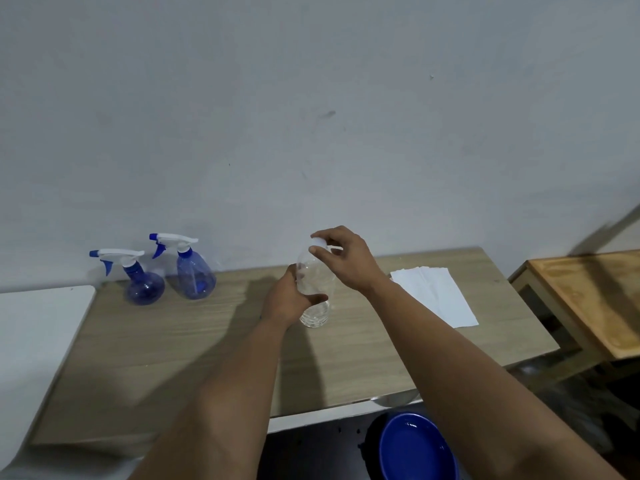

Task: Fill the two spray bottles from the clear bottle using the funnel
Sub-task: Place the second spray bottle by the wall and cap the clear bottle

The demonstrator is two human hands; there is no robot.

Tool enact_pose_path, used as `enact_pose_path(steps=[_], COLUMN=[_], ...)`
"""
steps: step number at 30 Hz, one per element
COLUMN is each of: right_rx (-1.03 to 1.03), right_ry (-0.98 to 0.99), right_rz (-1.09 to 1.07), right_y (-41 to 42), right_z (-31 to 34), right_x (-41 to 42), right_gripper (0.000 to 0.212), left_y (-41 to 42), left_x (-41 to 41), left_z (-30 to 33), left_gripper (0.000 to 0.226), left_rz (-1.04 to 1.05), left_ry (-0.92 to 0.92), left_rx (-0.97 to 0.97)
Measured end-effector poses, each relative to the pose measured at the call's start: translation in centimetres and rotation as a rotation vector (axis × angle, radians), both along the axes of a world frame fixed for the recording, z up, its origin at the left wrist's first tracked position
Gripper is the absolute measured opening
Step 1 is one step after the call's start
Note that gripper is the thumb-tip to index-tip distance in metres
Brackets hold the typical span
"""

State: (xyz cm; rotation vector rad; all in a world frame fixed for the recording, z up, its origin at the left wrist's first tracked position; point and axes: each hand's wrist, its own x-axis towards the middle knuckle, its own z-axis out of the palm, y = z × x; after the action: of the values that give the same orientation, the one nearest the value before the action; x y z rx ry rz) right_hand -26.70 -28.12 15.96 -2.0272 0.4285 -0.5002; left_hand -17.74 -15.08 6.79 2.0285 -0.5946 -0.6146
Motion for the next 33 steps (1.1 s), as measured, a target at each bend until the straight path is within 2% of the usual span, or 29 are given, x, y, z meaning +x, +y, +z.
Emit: enact_pose_path(steps=[2, 7, 14, 19, 20, 22, 23, 25, 30, 33], right_rx=[0.022, 0.014, -0.018, -0.008, 0.001, 0.016, 0.022, 0.036, 0.089, 0.122], right_ry=[-0.021, -0.013, -0.084, -0.035, -0.025, 0.004, 0.026, 0.063, 0.063, 0.069], right_rz=[-0.059, -0.127, -0.189, -0.210, -0.209, -0.195, -0.189, -0.179, -0.191, -0.219], right_y=[0.1, 0.4, 1.6, 1.8, 1.9, 1.9, 2.0, 2.0, 2.7, 2.9], right_z=[-0.3, -0.5, -1.6, -3.1, -3.5, -4.2, -4.6, -5.6, -9.0, -11.4], right_x=[0.0, 0.3, -0.5, -0.9, -1.0, -1.1, -1.1, -1.1, -0.8, -0.5], right_gripper=[0.020, 0.028, 0.028, 0.048, 0.057, 0.078, 0.087, 0.097, 0.097, 0.088], left_y=[0.0, 0.1, 0.4, 2.6, 3.3, 4.5, 4.9, 5.6, 6.0, 6.1], left_x=[-0.2, -0.1, -0.8, 0.5, 0.7, 1.0, 1.2, 1.6, 2.4, 2.7], left_z=[-0.1, -0.2, 0.8, 0.5, 0.0, -1.0, -1.7, -3.0, -6.3, -7.8], left_gripper=[0.095, 0.096, 0.098, 0.110, 0.107, 0.078, 0.073, 0.083, 0.100, 0.090], left_rz=[-0.006, -0.013, -0.063, -0.091, -0.084, -0.075, -0.062, -0.043, -0.016, 0.012], left_ry=[-0.008, -0.011, -0.038, -0.057, -0.053, -0.068, -0.095, -0.135, -0.164, -0.216], left_rx=[0.015, 0.034, 0.042, 0.165, 0.192, 0.247, 0.265, 0.299, 0.360, 0.353])
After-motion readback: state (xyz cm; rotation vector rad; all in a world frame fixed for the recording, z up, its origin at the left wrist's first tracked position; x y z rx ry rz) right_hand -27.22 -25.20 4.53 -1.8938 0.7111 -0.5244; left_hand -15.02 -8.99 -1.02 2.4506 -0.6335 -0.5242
